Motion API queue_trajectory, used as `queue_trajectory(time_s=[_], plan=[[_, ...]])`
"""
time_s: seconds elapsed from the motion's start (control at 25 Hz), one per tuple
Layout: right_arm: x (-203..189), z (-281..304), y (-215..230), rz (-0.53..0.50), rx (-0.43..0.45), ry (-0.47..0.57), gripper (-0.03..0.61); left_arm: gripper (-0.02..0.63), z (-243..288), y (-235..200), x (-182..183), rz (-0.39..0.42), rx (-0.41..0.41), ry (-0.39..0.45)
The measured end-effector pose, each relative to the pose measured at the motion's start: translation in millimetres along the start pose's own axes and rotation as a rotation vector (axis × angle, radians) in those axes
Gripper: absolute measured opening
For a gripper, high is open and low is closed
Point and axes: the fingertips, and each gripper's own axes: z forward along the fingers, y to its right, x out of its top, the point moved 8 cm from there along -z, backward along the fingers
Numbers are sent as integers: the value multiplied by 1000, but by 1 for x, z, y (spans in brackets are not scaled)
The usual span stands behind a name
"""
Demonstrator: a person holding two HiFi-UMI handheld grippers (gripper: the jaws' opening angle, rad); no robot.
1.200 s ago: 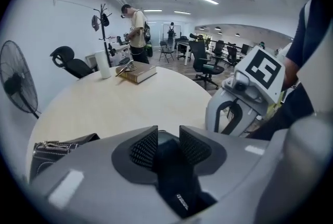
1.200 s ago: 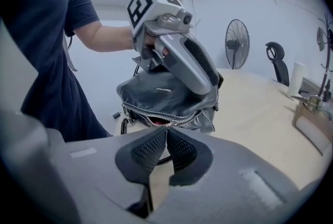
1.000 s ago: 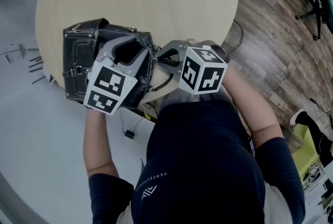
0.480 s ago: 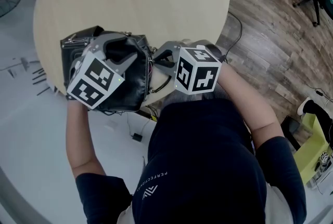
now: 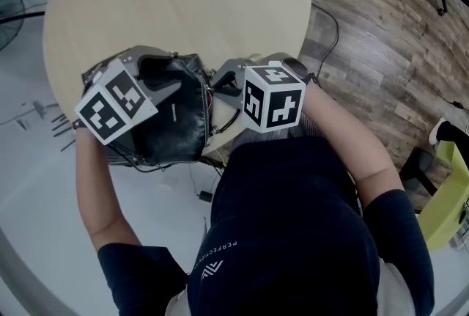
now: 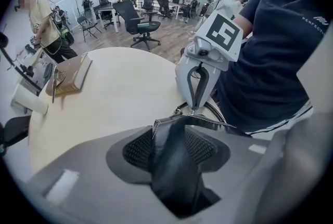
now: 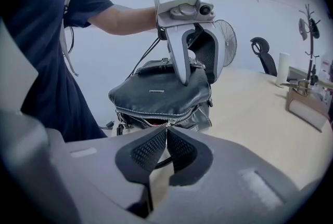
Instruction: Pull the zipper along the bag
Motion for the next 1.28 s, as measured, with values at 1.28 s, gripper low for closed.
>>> queue_trajectory(time_s=[1.28], plan=[[4, -3, -2, -21, -58, -13, 12, 132, 7, -11, 4, 4, -20, -68]])
